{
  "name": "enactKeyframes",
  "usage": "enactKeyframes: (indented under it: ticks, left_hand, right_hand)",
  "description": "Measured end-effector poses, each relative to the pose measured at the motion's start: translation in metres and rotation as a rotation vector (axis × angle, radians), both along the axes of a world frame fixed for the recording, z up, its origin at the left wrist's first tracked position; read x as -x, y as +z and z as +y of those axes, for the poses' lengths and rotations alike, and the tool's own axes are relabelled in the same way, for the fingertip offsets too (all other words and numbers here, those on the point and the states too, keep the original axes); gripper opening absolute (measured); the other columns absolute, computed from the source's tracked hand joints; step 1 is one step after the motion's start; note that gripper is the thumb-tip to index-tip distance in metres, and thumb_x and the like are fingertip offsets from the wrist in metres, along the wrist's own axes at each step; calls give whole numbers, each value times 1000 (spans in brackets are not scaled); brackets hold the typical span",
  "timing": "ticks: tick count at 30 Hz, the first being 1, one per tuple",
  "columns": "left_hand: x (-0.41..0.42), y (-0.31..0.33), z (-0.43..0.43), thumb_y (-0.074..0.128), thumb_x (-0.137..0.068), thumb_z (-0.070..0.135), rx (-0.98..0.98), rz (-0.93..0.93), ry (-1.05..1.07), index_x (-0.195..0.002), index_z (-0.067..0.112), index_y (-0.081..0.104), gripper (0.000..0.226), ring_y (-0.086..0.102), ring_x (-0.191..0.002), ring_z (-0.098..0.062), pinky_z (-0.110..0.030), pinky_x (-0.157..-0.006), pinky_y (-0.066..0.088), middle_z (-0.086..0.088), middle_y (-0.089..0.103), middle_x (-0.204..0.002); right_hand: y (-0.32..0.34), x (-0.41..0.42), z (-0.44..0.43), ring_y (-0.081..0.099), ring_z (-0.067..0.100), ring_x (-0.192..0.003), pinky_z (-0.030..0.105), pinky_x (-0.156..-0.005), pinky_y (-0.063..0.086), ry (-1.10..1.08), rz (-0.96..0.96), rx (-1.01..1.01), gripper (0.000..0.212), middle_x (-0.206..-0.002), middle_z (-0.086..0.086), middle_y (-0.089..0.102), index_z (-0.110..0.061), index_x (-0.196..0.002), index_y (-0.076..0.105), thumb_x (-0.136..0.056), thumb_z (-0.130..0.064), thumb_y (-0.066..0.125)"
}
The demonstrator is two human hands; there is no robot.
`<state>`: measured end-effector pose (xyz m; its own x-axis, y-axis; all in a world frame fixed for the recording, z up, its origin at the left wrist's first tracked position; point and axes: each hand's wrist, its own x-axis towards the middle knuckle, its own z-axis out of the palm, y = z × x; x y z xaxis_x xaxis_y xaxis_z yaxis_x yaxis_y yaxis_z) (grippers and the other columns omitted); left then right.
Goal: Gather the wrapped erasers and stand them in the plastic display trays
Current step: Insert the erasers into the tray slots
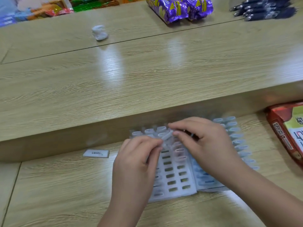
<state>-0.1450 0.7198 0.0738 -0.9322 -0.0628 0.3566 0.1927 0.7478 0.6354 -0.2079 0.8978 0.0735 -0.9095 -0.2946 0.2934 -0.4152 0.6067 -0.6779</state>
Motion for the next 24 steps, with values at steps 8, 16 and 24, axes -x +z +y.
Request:
enactKeyframes:
  ticks: [8, 16, 24]
  left_hand:
    - [2, -15, 3, 68, -89, 20, 175, 28, -15, -100, 18, 76, 13, 56, -79, -16, -26, -67, 45, 8, 67, -91]
    - [2, -21, 6, 75, -83, 10, 356, -22, -33, -101, 18, 75, 20, 55, -83, -21, -32, -61, 47, 3, 64, -101]
    - [3, -21, 13, 65, -86, 27, 145, -42, 58, -87, 26, 74, 8, 52, -82, -14, -36, -67, 50, 13, 64, -88]
  right_hand:
    - [-9, 2, -7, 51, 5, -76, 22, -51, 39, 89, 186, -261, 14, -75, -18, 62, -28, -93, 66, -87, -38, 59]
    - [-6, 6, 0, 55, 13, -85, 27, -49, 44, 200, 131, -353, 23, -95, -17, 66, -33, -95, 71, -89, -35, 49]
    - [-12, -3, 0, 50, 17, -89, 39, -52, 51, 171, 94, -349, 43, -99, -7, 58, -31, -105, 73, -83, -22, 37]
